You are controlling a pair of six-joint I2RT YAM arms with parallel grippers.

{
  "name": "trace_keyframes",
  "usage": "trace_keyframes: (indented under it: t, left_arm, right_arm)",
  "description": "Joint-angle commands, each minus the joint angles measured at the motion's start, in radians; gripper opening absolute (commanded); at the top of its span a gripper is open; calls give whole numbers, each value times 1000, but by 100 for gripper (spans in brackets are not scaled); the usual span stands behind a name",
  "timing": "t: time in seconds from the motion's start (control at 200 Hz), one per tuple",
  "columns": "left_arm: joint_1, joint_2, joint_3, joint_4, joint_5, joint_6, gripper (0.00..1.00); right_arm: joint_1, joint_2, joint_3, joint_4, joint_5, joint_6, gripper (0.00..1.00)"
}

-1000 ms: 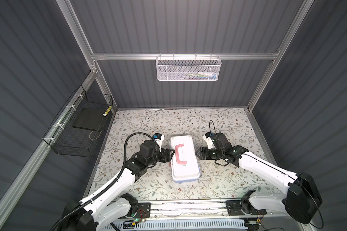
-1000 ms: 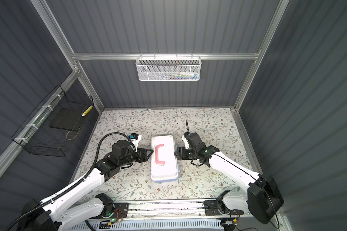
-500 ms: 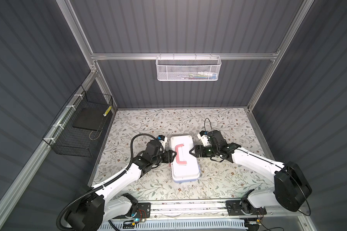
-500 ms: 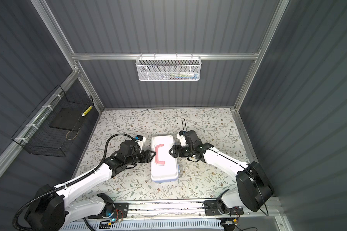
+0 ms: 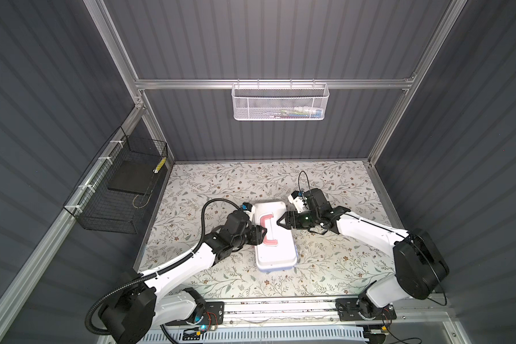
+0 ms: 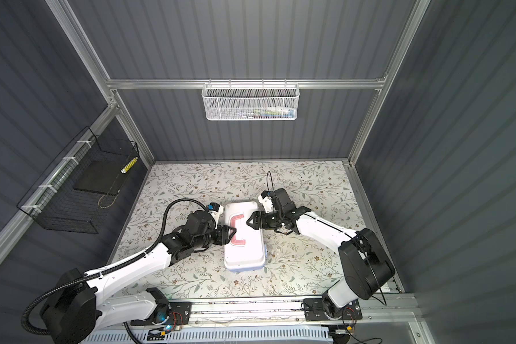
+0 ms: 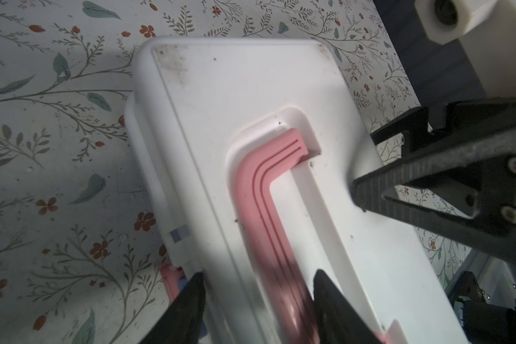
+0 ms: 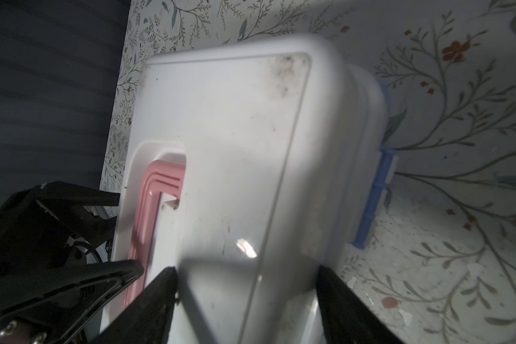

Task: Pack the tool kit
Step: 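Grip the closed box with both grippers and rotate it on the table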

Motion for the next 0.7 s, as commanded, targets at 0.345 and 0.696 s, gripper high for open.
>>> trace_keyframes:
  t: [0.345,0.696]
  left_arm:
    - [-113,55,29,43,54,-72,58]
    - [-206,79,110,-53,41,-70,59]
  right_arm:
    - [10,122,125,-8,-91,-14,74]
    - [-24,119,179,-102,-80,-64,74]
